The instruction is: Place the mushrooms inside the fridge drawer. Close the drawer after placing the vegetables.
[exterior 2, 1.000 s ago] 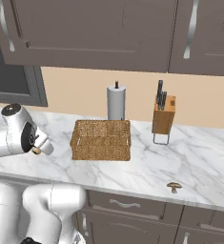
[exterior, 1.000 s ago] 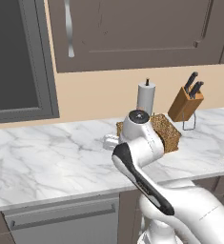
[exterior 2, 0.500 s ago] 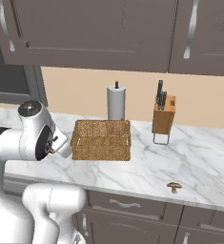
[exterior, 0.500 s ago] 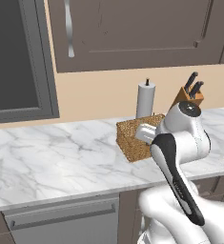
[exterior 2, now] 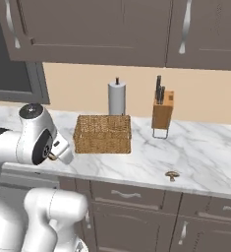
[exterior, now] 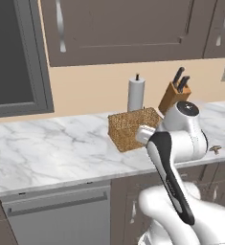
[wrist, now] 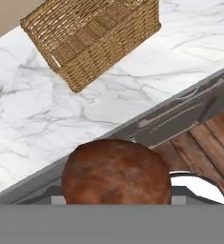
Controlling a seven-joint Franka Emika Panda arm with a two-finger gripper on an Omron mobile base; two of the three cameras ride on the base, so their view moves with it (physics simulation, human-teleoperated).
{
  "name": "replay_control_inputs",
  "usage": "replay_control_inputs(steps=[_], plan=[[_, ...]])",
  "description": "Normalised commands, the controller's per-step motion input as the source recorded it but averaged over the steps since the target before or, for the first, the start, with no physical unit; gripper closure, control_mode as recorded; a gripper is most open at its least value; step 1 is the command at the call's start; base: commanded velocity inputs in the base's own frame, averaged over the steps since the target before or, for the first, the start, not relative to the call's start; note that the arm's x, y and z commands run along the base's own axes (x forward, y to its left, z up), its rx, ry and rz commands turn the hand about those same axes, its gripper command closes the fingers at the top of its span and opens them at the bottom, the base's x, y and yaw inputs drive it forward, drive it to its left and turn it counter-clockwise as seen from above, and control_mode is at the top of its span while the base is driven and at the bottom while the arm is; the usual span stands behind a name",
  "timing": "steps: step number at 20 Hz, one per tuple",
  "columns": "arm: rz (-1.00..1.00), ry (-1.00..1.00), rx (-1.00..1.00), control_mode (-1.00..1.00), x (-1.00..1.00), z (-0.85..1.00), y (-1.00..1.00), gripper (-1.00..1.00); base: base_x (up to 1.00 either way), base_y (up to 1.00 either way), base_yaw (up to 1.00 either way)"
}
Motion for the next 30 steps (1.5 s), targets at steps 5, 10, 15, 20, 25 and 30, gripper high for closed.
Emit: replay_control_inputs(steps=[5, 10, 15, 20, 25, 30], plan=[[0.00, 0.00, 0.00, 1.00, 0.00, 0.00, 0.00, 1.00, -1.00, -0.32, -0.21], [0.00, 0.00, 0.00, 1.00, 0.00, 0.00, 0.00, 1.00, -1.00, -0.57, -0.41], [0.00, 0.00, 0.00, 1.00, 0.00, 0.00, 0.00, 1.00, -0.81, -0.96, -0.50], [0.00, 0.00, 0.00, 1.00, 0.00, 0.00, 0.00, 1.00, -0.24, -1.00, -0.55], [0.00, 0.00, 0.00, 1.00, 0.00, 0.00, 0.00, 1.00, 0.00, -1.00, -0.28], [0.00, 0.00, 0.00, 1.00, 0.00, 0.00, 0.00, 1.00, 0.00, -1.00, -0.10]])
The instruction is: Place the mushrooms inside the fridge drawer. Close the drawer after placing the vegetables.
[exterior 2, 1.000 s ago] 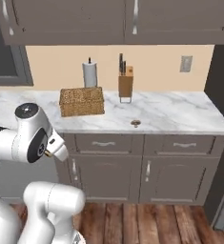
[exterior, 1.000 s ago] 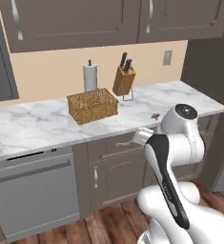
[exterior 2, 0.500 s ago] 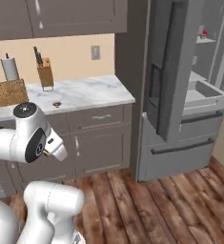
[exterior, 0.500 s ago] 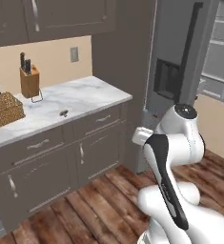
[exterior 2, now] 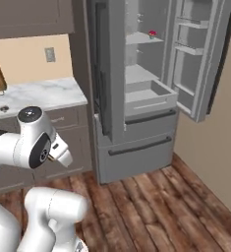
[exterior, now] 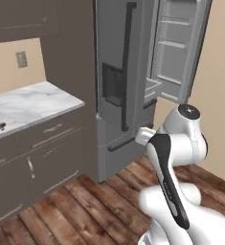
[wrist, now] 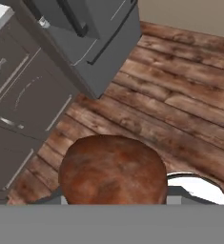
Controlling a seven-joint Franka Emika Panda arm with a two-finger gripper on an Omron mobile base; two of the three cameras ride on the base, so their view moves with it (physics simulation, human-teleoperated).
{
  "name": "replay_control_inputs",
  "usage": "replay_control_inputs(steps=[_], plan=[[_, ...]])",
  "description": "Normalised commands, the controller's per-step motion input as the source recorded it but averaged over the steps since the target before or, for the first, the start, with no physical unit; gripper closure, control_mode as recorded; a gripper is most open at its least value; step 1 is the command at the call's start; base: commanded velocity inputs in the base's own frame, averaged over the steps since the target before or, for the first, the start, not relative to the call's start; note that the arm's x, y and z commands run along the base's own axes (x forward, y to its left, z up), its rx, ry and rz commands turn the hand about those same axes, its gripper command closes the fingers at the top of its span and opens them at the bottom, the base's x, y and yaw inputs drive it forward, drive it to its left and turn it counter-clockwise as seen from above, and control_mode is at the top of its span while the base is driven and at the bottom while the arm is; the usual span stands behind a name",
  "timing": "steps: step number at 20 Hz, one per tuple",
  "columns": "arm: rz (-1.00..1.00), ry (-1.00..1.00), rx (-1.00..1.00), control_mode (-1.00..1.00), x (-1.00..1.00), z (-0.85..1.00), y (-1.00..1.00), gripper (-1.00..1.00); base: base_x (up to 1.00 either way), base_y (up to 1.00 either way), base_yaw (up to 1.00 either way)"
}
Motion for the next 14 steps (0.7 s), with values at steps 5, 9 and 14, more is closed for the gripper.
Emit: replay_control_inputs(steps=[5, 9, 14], plan=[[0.00, 0.00, 0.00, 1.00, 0.00, 0.00, 0.00, 1.00, 0.07, -1.00, -0.01], [0.00, 0.00, 0.00, 1.00, 0.00, 0.00, 0.00, 1.00, 0.46, -1.00, 0.03], [0.00, 0.00, 0.00, 1.00, 0.00, 0.00, 0.00, 1.00, 0.88, -1.00, 0.17]])
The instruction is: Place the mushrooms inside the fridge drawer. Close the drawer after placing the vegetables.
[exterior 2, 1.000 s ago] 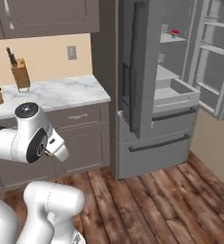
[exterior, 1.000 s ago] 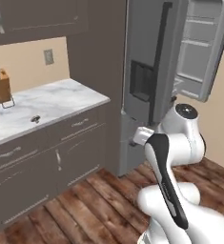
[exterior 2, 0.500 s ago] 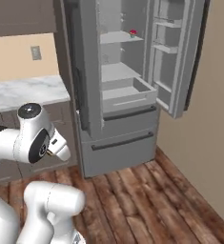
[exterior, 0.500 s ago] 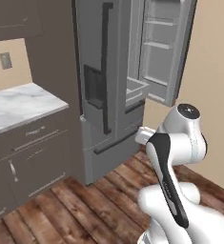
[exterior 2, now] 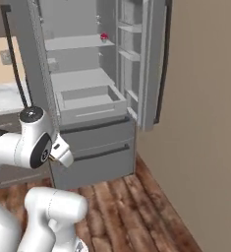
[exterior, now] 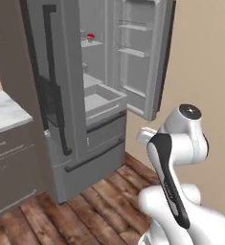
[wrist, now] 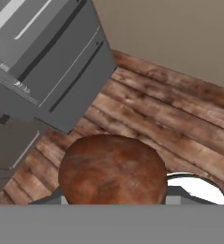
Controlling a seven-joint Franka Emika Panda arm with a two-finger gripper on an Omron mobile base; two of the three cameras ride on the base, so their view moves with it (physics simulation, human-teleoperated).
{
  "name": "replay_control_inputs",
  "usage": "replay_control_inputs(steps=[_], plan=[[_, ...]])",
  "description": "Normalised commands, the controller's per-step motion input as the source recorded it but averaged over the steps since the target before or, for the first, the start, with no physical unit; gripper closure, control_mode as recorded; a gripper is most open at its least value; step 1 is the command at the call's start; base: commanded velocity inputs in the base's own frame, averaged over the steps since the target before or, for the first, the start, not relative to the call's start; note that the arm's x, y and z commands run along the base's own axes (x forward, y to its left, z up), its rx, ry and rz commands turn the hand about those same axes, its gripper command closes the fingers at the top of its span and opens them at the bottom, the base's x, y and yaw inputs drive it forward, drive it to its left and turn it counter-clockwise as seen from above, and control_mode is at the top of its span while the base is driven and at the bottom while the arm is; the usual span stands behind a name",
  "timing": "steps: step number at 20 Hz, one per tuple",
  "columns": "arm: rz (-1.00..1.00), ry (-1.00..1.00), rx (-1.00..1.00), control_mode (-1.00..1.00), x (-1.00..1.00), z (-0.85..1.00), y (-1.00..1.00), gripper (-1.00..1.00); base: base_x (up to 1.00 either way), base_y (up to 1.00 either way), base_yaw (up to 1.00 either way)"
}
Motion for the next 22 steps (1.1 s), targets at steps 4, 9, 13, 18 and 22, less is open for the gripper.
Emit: replay_control_inputs(steps=[4, 9, 13, 18, 22], plan=[[0.00, 0.00, 0.00, 1.00, 0.00, 0.00, 0.00, 1.00, 1.00, -0.85, 0.32], [0.00, 0.00, 0.00, 1.00, 0.00, 0.00, 0.00, 1.00, 1.00, -0.60, 0.47], [0.00, 0.00, 0.00, 1.00, 0.00, 0.00, 0.00, 1.00, 1.00, -0.50, 0.53], [0.00, 0.00, 0.00, 1.00, 0.00, 0.00, 0.00, 1.00, 0.94, -0.47, 0.50], [0.00, 0.00, 0.00, 1.00, 0.00, 0.00, 0.00, 1.00, 0.50, -0.11, 0.34]])
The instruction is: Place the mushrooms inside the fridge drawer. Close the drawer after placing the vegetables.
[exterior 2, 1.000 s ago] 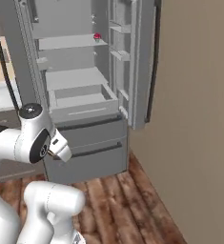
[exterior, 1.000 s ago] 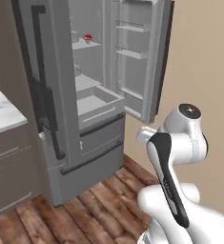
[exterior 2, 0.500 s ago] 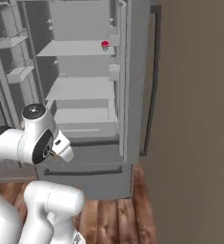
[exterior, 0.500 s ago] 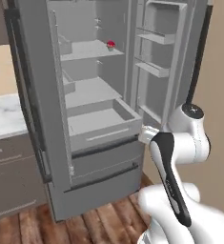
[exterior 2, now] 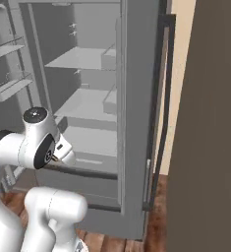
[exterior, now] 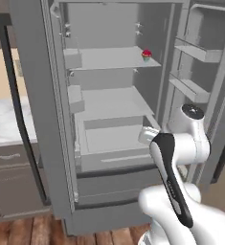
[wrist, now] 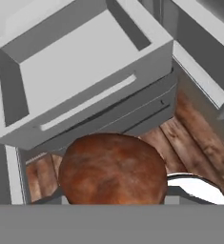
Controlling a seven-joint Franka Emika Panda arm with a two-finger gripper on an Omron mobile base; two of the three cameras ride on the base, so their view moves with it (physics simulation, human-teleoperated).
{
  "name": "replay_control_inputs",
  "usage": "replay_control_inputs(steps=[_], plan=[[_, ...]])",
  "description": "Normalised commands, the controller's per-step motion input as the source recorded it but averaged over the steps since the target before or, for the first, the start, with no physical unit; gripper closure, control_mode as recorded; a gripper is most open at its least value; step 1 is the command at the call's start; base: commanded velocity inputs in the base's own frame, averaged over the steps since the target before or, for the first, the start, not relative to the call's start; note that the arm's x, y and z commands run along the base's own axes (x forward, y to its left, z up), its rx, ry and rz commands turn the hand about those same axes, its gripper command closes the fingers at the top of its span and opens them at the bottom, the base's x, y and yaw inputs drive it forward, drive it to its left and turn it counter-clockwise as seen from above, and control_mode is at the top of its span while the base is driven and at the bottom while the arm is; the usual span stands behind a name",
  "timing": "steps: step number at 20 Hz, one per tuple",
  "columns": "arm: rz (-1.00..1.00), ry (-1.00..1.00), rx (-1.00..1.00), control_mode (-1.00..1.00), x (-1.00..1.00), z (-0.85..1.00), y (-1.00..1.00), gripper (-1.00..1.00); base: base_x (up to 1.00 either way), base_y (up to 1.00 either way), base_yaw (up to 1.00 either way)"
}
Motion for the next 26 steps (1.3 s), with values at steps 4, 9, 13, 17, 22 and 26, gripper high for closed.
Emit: replay_control_inputs(steps=[4, 9, 13, 17, 22, 26], plan=[[0.00, 0.00, 0.00, 1.00, 0.00, 0.00, 0.00, 1.00, 0.70, 0.00, 0.28], [0.00, 0.00, 0.00, 1.00, 0.00, 0.00, 0.00, 1.00, 0.59, -0.06, 0.12], [0.03, 0.07, 0.00, -1.00, 0.36, -0.30, -0.05, 1.00, 0.26, 0.00, 0.02], [0.09, 0.36, 0.00, -1.00, 1.00, -0.83, -0.04, 1.00, 0.00, 0.00, 0.00], [0.19, 0.27, 0.00, -1.00, 0.98, -0.63, -0.01, 1.00, 0.00, 0.00, 0.00], [0.17, 0.04, 0.00, -1.00, 0.59, -0.35, 0.00, 1.00, 0.00, 0.00, 0.00]])
